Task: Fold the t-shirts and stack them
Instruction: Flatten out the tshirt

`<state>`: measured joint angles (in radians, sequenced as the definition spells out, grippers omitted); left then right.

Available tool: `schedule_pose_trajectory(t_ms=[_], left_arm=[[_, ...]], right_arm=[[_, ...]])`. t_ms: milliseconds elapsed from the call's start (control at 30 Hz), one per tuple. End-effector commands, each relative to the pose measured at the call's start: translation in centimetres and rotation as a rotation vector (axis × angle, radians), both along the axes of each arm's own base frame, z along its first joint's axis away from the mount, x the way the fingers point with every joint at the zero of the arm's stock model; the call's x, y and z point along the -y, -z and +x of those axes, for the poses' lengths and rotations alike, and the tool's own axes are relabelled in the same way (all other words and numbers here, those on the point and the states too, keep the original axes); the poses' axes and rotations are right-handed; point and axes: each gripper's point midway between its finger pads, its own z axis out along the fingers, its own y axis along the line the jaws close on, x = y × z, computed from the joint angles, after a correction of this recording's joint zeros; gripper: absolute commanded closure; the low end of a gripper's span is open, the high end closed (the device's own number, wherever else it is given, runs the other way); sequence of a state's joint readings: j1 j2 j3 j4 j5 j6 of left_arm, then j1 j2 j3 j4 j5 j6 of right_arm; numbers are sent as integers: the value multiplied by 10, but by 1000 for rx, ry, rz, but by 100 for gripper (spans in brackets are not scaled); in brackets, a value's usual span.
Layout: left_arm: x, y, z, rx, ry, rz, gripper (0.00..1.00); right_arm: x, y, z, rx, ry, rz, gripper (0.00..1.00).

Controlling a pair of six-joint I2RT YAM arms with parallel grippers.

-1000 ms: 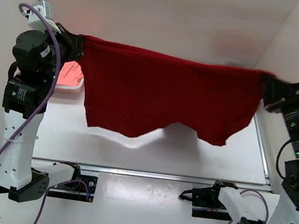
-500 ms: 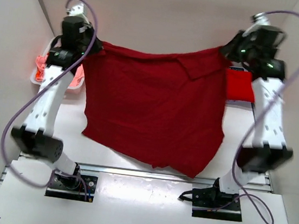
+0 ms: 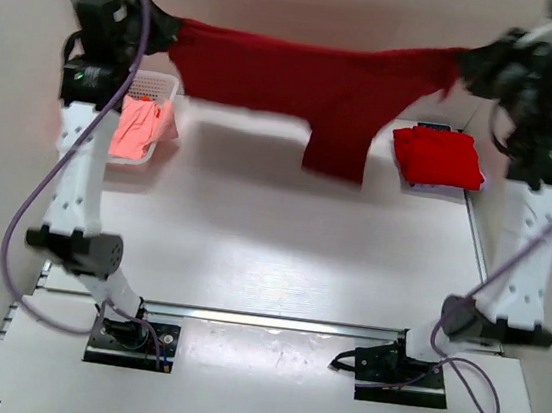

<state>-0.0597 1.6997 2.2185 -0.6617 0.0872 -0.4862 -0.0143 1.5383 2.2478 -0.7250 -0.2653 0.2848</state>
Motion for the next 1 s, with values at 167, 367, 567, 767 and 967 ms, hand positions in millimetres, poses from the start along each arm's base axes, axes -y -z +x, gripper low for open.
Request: schedule_pose_trajectory(t_ms=[167, 367, 567, 767, 967], left_arm=[[10, 51, -67, -47, 49, 0, 100], [15, 222, -112, -358, 93, -5, 100], [9, 366, -192, -696, 77, -26, 100], [14, 398, -235, -811, 85, -56, 100], [7, 325, -216, -627, 43, -6, 100]], right_arm=[[5, 77, -4, -173, 4, 19, 100], [-9, 248, -54, -560, 33, 75, 100], [-11, 374, -150, -908, 114, 206, 100], [-31, 392, -193, -1002, 79, 240, 100], [-31, 262, -176, -526, -2, 219, 100]])
